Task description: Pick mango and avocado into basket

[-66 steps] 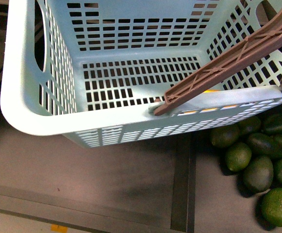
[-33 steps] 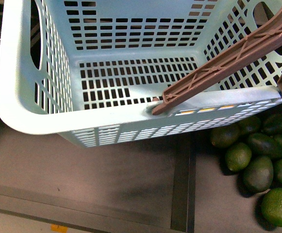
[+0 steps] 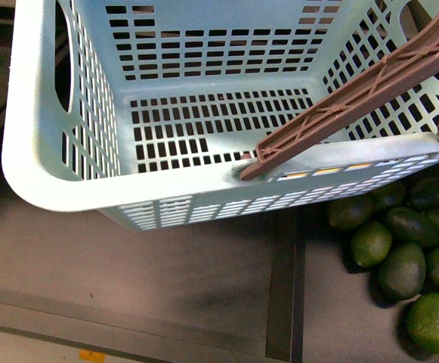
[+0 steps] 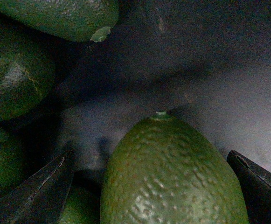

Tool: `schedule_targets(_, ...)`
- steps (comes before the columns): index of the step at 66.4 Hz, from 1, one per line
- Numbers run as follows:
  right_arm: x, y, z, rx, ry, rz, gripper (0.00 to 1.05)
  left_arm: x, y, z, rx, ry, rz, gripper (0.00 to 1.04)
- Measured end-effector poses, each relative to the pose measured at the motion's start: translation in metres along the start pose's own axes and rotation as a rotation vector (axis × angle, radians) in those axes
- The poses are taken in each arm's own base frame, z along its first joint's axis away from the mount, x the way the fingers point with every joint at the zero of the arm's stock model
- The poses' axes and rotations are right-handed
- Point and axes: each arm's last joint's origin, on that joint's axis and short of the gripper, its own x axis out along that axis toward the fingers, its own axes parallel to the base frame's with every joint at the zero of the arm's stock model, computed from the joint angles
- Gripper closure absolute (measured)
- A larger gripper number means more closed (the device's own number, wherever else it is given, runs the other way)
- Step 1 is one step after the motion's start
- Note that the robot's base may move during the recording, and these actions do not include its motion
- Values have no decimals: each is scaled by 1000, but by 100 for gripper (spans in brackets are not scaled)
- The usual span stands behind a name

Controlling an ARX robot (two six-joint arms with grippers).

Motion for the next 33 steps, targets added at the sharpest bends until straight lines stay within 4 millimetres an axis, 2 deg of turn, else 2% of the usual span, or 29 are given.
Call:
schedule_targets(17, 10, 7, -1, -19, 11, -28, 9, 0, 0, 0, 0, 0, 0, 91)
schedule_targets(27, 11, 7, -2, -21, 11, -43, 34, 0, 0, 0, 0, 0, 0, 91)
schedule_targets(33, 10, 5, -4, -15, 8, -41, 41, 0, 0, 0, 1, 0, 0, 91)
